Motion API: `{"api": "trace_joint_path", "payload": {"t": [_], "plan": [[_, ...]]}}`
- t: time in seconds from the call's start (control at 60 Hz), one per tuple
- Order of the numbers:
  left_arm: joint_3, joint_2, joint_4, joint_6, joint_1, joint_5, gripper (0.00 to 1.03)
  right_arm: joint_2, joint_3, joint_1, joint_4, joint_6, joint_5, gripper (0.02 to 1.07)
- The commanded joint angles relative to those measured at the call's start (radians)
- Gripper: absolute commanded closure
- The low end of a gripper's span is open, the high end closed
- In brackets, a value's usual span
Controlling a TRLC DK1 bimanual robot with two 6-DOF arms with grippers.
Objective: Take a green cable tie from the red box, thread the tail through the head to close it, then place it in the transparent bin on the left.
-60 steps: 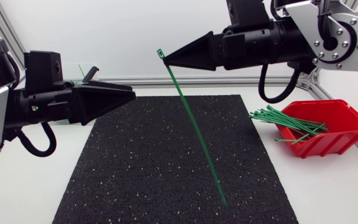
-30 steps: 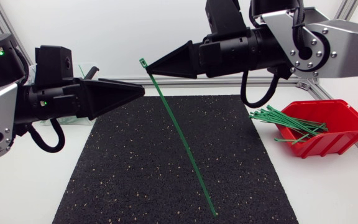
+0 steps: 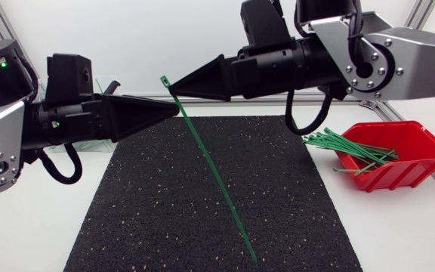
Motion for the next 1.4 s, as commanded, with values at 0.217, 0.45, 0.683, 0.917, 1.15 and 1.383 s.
{"api": "trace_joint_path", "payload": {"t": [0.217,0.45,0.683,0.917,1.15,1.383], "plan": [[0.021,0.018,0.026,-0.031,-0.006,0.012,0.63,0.026,-0.024,0.016,0.011,0.019,0.011,1.01],[0.021,0.03,0.031,-0.036,-0.012,0.012,0.7,0.027,-0.027,0.023,0.023,0.021,0.018,1.01],[0.019,0.033,0.045,-0.045,-0.012,0.012,0.75,0.029,-0.028,0.025,0.026,0.019,0.021,1.01],[0.018,0.033,0.052,-0.057,-0.006,0.012,0.95,0.027,-0.041,0.031,0.036,0.014,0.039,1.01],[0.015,0.033,0.054,-0.06,0.003,0.012,1.0,0.012,-0.051,0.034,0.036,0.001,0.059,1.01],[0.009,0.031,0.057,-0.057,0.006,0.012,1.0,-0.014,-0.059,0.031,0.034,-0.013,0.091,0.99]]}}
